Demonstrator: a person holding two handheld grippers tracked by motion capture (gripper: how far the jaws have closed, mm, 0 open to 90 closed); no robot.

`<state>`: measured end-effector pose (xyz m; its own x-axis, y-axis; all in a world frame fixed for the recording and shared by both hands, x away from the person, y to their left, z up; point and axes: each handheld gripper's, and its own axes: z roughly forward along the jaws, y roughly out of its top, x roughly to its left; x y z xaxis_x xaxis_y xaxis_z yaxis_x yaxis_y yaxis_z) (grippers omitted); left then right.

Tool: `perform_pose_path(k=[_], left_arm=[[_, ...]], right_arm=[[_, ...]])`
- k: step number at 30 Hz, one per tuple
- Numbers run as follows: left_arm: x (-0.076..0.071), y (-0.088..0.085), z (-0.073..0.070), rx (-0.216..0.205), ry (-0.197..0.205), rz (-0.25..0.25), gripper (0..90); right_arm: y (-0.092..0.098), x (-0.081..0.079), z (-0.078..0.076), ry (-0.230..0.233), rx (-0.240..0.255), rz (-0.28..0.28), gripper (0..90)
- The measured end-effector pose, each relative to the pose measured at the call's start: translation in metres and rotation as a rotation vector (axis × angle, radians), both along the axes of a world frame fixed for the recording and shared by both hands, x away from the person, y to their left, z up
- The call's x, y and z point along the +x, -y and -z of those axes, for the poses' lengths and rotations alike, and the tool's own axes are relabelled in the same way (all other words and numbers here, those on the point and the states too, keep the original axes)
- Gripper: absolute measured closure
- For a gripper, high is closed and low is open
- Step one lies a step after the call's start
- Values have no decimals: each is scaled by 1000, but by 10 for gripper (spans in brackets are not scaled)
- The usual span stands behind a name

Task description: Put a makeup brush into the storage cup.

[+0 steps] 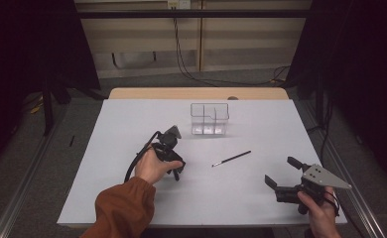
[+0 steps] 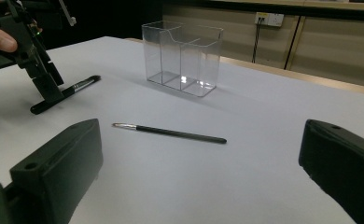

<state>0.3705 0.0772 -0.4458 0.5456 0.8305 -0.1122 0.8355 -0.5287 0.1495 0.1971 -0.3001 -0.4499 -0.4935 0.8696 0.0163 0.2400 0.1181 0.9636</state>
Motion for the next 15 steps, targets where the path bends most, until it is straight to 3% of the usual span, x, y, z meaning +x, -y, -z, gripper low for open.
perform_pose_path(k=[6,10,15], left_arm=[[-5,5,4,37,31,25,220],[-8,10,6,86,58,58,221],[-12,7,7,65,84,45,212]], right_arm=[[0,0,0,-1,1,1,0],[0,0,0,0,-1,-2,0],[0,-1,0,-1,-2,-1,0]])
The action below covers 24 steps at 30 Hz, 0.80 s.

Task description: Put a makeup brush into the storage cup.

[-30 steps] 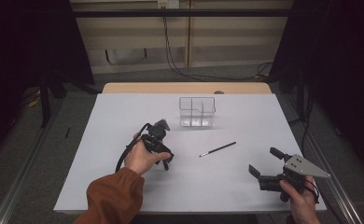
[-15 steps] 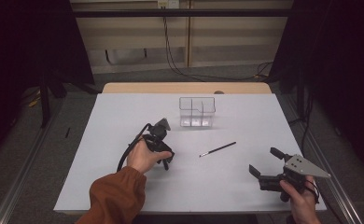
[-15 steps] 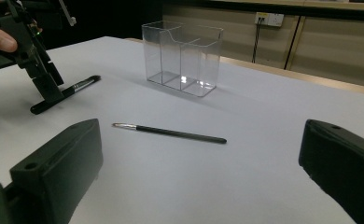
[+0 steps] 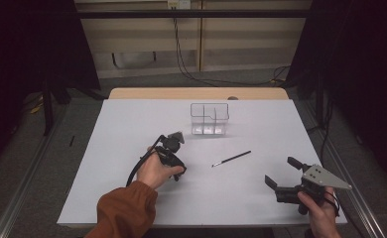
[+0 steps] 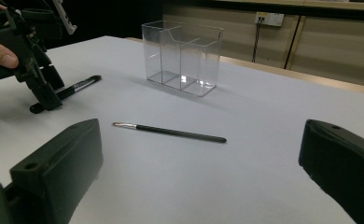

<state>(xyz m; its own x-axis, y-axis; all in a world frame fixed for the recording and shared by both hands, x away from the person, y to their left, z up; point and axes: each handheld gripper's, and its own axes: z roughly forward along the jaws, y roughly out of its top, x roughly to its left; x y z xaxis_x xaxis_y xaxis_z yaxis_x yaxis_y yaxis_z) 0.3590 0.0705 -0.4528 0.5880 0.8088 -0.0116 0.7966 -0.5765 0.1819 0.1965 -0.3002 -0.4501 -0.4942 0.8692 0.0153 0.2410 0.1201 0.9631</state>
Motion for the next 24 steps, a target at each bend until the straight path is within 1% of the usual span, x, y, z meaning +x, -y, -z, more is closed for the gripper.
perform_pose_path(k=[5,9,11,12,13,15,16,19,21,24], left_arm=[[-1,0,0,-2,2,-6,211],[-1,1,0,2,6,-7,230],[-3,0,-1,-5,17,5,261],[-3,0,-2,-15,13,0,308],[-3,-1,-3,-12,10,4,336],[-2,-1,-3,-10,11,4,369],[-2,-1,-3,-12,12,4,369],[-2,-3,-4,-14,11,10,432],[-3,-3,-5,-14,12,10,443],[-3,-3,-5,-18,9,10,503]], right_arm=[[0,0,0,1,1,-2,0],[0,0,0,0,0,-2,0],[0,0,0,-1,1,0,0],[0,0,0,0,0,0,0],[0,0,0,-1,0,2,0],[0,0,0,0,-1,1,0],[0,0,0,0,-1,1,0],[0,0,0,-1,0,1,0],[0,0,0,-1,1,2,0],[0,0,0,-1,1,1,0]])
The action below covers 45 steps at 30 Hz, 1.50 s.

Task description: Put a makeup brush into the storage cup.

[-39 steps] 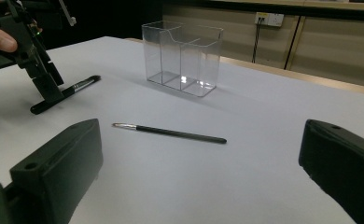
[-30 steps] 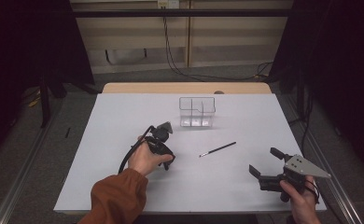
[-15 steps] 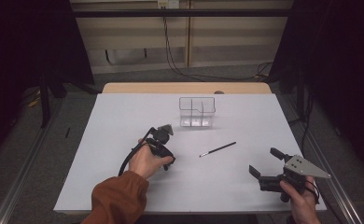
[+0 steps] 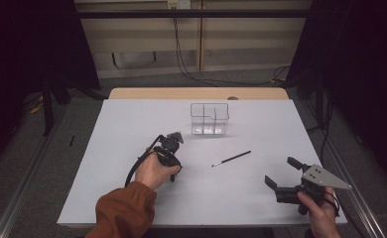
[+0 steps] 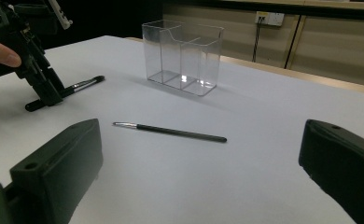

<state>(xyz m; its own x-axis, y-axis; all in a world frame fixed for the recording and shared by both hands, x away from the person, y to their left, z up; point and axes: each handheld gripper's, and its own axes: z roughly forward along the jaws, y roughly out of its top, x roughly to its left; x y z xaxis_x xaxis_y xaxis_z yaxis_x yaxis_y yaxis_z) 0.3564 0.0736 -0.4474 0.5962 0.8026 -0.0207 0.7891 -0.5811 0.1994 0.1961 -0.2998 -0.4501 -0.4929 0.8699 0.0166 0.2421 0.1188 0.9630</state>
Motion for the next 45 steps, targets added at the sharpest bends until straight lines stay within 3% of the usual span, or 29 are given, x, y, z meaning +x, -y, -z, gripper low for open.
perform_pose_path(k=[7,17,20,26,30,31,32,35,45], left_arm=[[2,-5,-1,-10,-1,7,641],[1,-6,-1,-3,11,42,687],[0,-5,-1,-11,8,55,791],[2,-5,-1,-11,-5,71,796],[1,-9,-1,-40,2,68,796],[-1,-14,-1,-71,14,64,796],[-1,-14,-1,-71,14,64,796],[0,-20,0,-122,12,48,797],[-5,-27,2,-188,55,48,797]], right_arm=[[0,0,0,-1,1,-3,0],[0,0,0,-1,0,-3,0],[0,0,0,-4,0,-3,0],[0,0,0,-3,-1,-3,0],[0,0,0,-5,-1,-3,0],[0,0,0,-4,-2,-2,0],[0,0,0,-4,-2,-2,0],[0,1,0,-5,-1,-3,0],[-1,1,1,-5,-3,-4,0]])
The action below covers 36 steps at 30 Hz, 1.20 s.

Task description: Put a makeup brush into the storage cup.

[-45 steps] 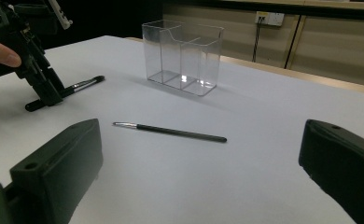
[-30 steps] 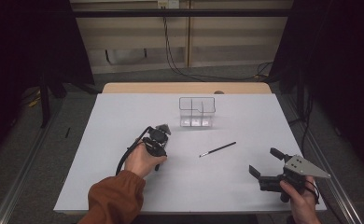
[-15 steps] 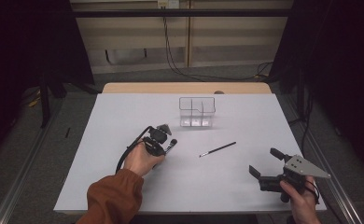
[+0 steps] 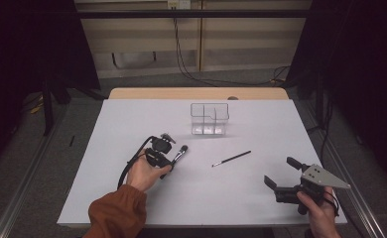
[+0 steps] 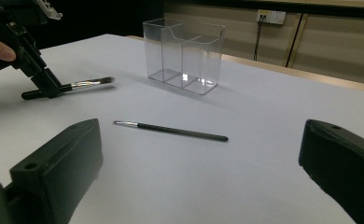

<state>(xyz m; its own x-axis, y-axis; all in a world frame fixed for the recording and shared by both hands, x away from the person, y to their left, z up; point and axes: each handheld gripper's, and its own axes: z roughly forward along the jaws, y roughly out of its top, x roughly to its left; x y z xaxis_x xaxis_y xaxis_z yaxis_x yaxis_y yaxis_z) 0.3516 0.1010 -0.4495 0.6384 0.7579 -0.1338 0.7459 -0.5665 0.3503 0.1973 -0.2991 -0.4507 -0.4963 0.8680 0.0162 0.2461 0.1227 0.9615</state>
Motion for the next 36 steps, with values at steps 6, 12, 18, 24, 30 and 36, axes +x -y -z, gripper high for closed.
perform_pose_path(k=[6,12,18,24,30,36], left_arm=[[-1,-6,1,-60,-3,-1,797],[-1,-7,-2,-121,59,-22,796],[-4,-10,-8,-180,130,-23,794],[-8,-14,-15,-264,194,-18,795],[-14,-14,-21,-292,253,-1,795],[-20,-17,-26,-337,318,-1,795]], right_arm=[[0,0,0,0,0,0,0],[0,0,0,1,-4,-4,0],[-1,0,0,4,-16,-9,0],[-2,-1,-1,3,-9,-25,0],[-3,-1,0,3,-8,-29,0],[-5,-1,-1,8,-4,-47,0]])
